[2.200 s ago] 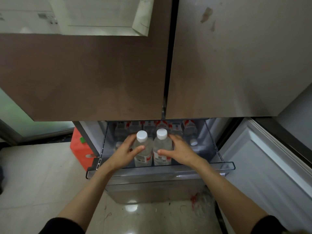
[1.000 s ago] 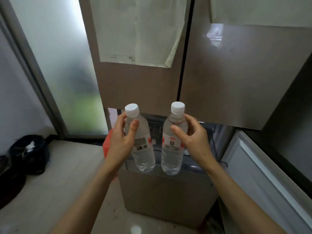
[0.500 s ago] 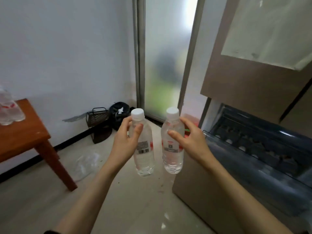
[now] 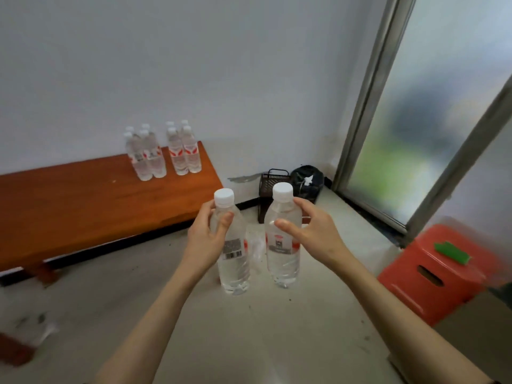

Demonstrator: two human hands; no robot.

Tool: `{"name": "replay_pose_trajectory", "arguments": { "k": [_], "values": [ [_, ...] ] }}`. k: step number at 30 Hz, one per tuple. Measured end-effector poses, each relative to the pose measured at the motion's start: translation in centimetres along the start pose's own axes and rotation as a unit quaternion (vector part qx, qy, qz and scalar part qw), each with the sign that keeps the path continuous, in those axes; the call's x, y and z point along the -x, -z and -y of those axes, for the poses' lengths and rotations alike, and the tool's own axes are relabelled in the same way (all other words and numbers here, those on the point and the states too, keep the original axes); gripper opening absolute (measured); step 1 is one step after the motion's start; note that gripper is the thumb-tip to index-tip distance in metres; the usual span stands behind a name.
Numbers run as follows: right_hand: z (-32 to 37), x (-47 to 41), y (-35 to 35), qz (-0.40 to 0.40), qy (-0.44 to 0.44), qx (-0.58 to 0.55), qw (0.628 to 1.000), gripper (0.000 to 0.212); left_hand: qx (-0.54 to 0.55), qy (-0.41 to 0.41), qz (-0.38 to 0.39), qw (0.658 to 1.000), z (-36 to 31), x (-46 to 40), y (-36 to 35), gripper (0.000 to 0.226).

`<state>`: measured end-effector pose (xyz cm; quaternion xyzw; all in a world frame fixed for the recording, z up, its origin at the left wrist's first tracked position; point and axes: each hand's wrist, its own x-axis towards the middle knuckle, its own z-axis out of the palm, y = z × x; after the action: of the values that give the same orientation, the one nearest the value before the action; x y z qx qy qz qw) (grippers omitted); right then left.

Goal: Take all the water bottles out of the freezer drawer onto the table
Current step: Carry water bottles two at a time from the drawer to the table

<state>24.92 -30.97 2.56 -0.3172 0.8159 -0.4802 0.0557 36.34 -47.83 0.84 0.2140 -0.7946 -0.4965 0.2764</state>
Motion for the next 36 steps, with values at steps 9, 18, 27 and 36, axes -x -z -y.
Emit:
{"name": "replay_pose_trajectory", "arguments": {
  "k": [9,18,27,36],
  "values": [
    [2.2,-13.1,-12.2,0.118,0.045,0.014,0.992,0.064,-0.033,0.052,-0.097,0.993,7.4,-9.1,8.4,0.041],
    [1.5,-28.6,-22.8,0.197,0.053,0.046,0.978,0.066,-0.068,0.112,-0.117,0.984,14.4,-22.7,13.4,0.047],
    [1.5,-39.4,-31.2,0.235,0.039,0.039,0.971,0.061,-0.075,0.18,-0.12,0.973,20.6,-32.4,16.9,0.047],
    [1.7,-47.7,-40.8,0.286,-0.001,0.057,0.956,0.061,-0.07,0.21,-0.056,0.974,28.5,-42.8,21.5,0.051]
  ]
}}
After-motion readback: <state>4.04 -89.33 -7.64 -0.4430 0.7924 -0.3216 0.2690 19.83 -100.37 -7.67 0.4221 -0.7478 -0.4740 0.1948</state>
